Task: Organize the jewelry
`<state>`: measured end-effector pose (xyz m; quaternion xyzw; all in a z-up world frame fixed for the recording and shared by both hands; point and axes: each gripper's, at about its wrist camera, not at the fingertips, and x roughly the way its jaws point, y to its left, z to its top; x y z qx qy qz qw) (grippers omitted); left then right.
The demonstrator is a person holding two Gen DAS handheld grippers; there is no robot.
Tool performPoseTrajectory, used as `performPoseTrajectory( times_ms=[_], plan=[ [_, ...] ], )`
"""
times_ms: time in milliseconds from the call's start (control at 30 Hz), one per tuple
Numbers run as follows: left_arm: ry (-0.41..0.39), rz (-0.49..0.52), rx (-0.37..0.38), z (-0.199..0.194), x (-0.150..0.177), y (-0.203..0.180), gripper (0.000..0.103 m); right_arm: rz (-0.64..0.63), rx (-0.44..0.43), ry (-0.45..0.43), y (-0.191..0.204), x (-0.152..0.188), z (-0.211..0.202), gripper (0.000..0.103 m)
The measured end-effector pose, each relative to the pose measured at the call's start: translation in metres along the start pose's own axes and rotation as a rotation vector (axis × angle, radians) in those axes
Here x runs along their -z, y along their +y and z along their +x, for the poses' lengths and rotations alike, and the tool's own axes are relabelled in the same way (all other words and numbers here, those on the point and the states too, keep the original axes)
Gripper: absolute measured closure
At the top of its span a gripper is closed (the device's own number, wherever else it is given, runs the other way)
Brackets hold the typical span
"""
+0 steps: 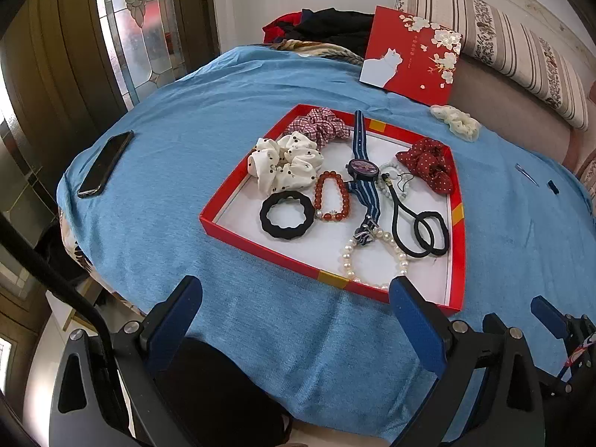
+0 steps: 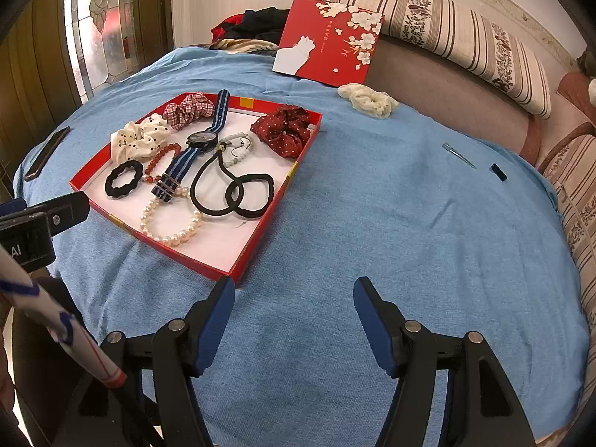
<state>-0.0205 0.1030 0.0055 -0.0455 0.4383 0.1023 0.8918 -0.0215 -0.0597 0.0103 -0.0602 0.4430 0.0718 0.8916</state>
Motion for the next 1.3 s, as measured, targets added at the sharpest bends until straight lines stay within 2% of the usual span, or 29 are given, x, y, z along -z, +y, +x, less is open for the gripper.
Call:
performPoseTrajectory(
  times_ms=[333, 600, 767, 1067, 1300],
  plan=[
    [0.004, 0.001, 0.003, 0.0, -0.001, 0.0, 0.003, -0.003, 0.0, -0.002, -0.001, 0.0, 0.0, 0.03],
    [-0.023, -0.002, 0.011, -0.007, -0.003, -0.001, 0.003, -0.004, 0.001, -0.004, -0.001, -0.001, 0.0, 0.03],
    [-0.036, -0.004, 0.011, -0.011, -0.008, 0.003, 0.003, -0.033, -0.003, -0.021, 0.001, -0.011, -0.002, 0.03],
    [-0.124, -0.062, -0.039, -0.032, -0.032, 0.045, 0.003, -0.077, -0.035, -0.065, 0.021, -0.037, -0.008, 0.028],
    [-0.148, -0.078, -0.079, -0.038, -0.039, 0.063, 0.003, -0.1, -0.067, -0.067, 0.042, -0.043, -0.005, 0.028]
  ],
)
